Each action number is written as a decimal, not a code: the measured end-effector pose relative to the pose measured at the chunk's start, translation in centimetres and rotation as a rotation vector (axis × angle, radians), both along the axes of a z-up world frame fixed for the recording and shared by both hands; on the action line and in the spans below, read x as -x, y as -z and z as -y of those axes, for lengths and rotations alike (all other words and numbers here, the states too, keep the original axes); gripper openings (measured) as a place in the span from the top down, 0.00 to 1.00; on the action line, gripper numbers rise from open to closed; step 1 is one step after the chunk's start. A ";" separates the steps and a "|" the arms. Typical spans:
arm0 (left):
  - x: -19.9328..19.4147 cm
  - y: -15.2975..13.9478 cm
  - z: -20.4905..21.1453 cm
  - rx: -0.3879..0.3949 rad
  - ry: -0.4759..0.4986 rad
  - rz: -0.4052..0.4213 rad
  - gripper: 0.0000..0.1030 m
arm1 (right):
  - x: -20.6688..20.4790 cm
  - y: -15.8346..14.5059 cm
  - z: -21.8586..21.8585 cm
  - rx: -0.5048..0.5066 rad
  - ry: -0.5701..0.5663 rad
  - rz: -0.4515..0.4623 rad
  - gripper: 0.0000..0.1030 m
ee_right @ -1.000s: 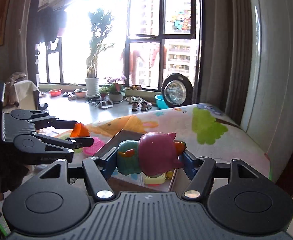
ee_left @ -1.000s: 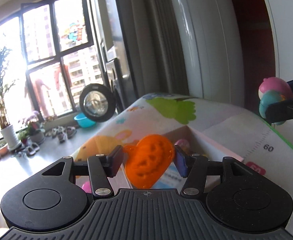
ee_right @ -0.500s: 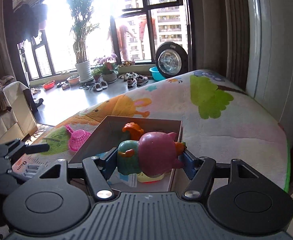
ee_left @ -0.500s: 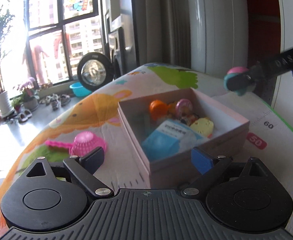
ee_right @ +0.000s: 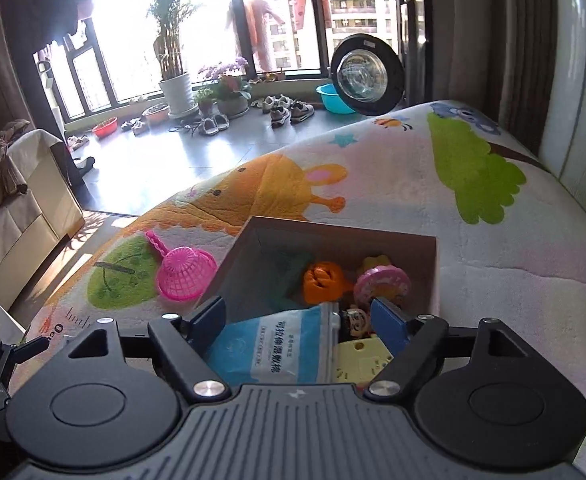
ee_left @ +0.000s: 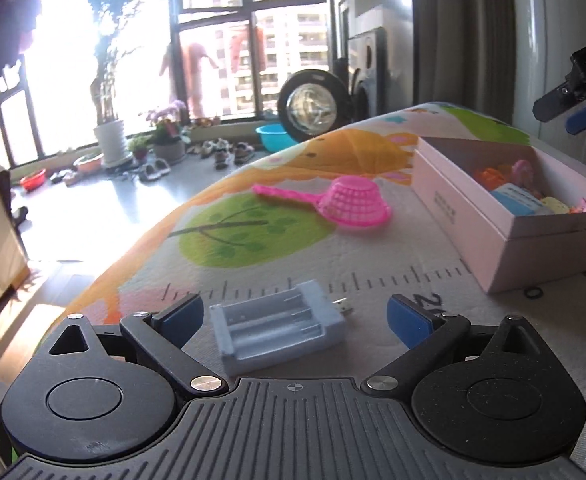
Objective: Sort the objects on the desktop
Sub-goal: 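Grasp the pink net scoop with the right gripper while the left grasps the grey battery charger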
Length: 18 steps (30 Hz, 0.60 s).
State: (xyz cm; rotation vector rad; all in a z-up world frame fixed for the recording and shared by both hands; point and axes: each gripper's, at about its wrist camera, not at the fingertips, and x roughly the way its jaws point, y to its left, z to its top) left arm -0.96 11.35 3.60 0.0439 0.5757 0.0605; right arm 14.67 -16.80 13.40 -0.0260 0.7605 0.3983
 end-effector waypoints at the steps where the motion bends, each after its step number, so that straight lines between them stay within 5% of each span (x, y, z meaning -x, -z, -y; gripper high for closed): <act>1: 0.2 0.1 -0.7 0.012 -0.014 -0.005 0.02 | -0.5 -0.2 -1.7 0.005 -0.031 0.004 0.20; 6: 0.4 0.9 -2.1 0.048 -0.040 -0.023 0.01 | -4.8 1.7 -12.2 0.075 -0.191 -0.044 0.17; 10: 1.0 0.8 -2.4 0.084 -0.033 -0.006 0.01 | -8.8 5.9 -19.2 0.204 -0.187 -0.118 0.17; 15: 1.4 0.7 -2.1 0.081 -0.021 0.016 0.01 | -11.7 9.3 -21.0 0.292 -0.101 -0.168 0.18; 17: 1.5 0.7 -2.1 0.087 -0.016 0.016 0.01 | -11.5 9.5 -20.5 0.273 -0.116 -0.218 0.38; 18: 1.5 0.7 -2.1 0.093 -0.014 0.017 0.01 | -11.0 9.4 -20.4 0.266 -0.129 -0.217 0.38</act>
